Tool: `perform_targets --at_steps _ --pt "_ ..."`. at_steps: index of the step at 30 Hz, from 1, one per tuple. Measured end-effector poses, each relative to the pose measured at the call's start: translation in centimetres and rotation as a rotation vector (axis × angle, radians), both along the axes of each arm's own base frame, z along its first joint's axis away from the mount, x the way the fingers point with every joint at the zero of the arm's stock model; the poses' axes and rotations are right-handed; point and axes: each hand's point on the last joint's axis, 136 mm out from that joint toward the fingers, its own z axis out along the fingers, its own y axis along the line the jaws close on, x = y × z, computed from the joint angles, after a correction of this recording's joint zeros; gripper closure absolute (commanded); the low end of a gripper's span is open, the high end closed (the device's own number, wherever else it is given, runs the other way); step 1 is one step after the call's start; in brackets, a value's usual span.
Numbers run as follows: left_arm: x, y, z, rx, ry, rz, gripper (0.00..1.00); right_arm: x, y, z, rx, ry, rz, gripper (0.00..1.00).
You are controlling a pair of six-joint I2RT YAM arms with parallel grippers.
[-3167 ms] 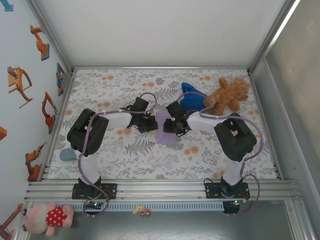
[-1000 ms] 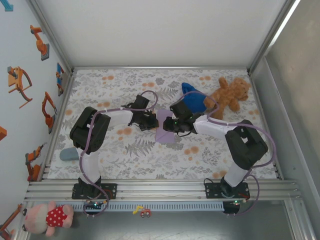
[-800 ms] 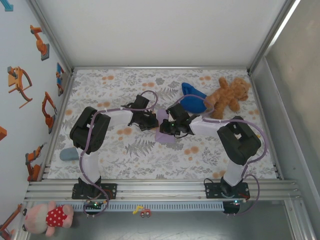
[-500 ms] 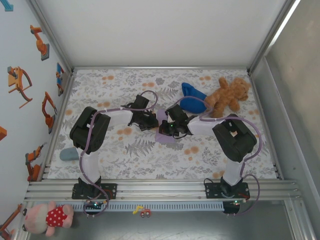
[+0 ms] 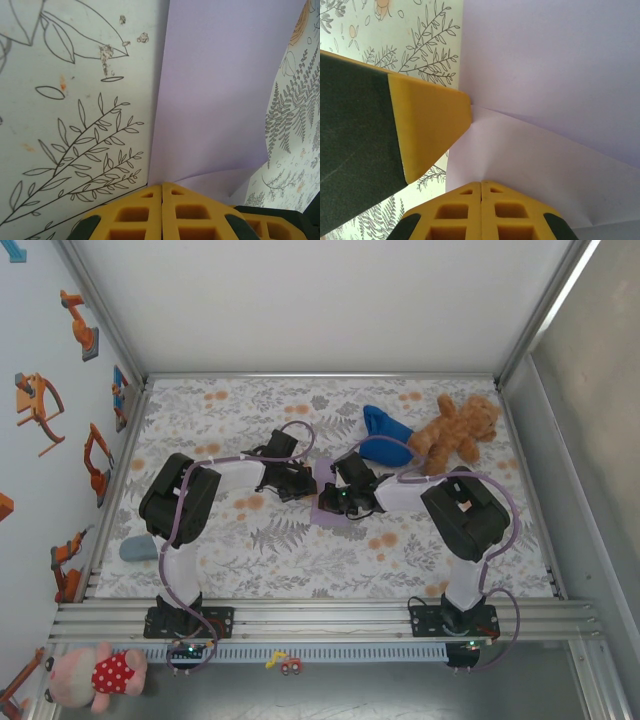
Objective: Fold a paper plane with a square sheet of paper (pick it up from the middle)
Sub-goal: Fold the triangle a second time at the center of the table.
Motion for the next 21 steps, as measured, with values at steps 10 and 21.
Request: perform_targets --at_steps 10,21 --pt "0.1 1.2 1.4 0.047 -0.023 0.031 0.8 0.0 0.1 -0.2 0.025 -0.022 0.004 0.98" --pt "-0.9 2.3 6.2 -0.012 -0.113 0.092 0.9 0.0 0.1 -0.2 0.027 -0.023 0.005 1.0"
